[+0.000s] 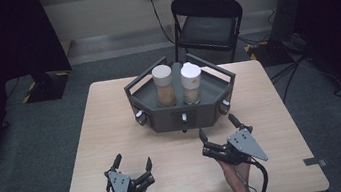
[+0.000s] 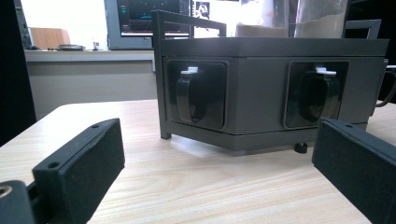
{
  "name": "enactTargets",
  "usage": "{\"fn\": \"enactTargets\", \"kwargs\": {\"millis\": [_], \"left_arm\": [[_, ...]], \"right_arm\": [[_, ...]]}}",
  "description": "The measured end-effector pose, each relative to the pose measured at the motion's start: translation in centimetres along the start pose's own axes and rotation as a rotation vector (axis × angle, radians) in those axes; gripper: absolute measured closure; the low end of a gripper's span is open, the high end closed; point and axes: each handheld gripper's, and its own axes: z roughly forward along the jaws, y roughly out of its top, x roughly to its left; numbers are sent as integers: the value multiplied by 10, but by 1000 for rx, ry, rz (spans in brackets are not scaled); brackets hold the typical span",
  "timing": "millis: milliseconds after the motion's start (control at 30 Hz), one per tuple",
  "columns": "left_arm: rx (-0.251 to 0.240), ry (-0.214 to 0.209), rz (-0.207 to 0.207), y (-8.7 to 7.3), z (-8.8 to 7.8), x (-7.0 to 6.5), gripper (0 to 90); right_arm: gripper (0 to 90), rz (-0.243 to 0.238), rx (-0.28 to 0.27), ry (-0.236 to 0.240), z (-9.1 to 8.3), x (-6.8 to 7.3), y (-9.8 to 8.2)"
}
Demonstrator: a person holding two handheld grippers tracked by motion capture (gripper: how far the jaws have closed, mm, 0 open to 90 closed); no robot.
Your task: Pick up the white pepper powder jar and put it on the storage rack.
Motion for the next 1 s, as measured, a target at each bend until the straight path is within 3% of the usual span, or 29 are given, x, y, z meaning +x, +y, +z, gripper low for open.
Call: {"fn": "enactTargets", "kwargs": {"millis": [500, 700, 1000], "left_arm": [[0, 0, 0, 0, 0, 0, 17], [0, 0, 0, 0, 0, 0, 17], [0, 0, 0, 0, 0, 0, 16]], "right_arm": [[2, -7, -8, -32, -13, 1, -20], [2, -17, -27, -18, -19, 0, -33], [1, -17, -8, -24, -24, 0, -44]]}}
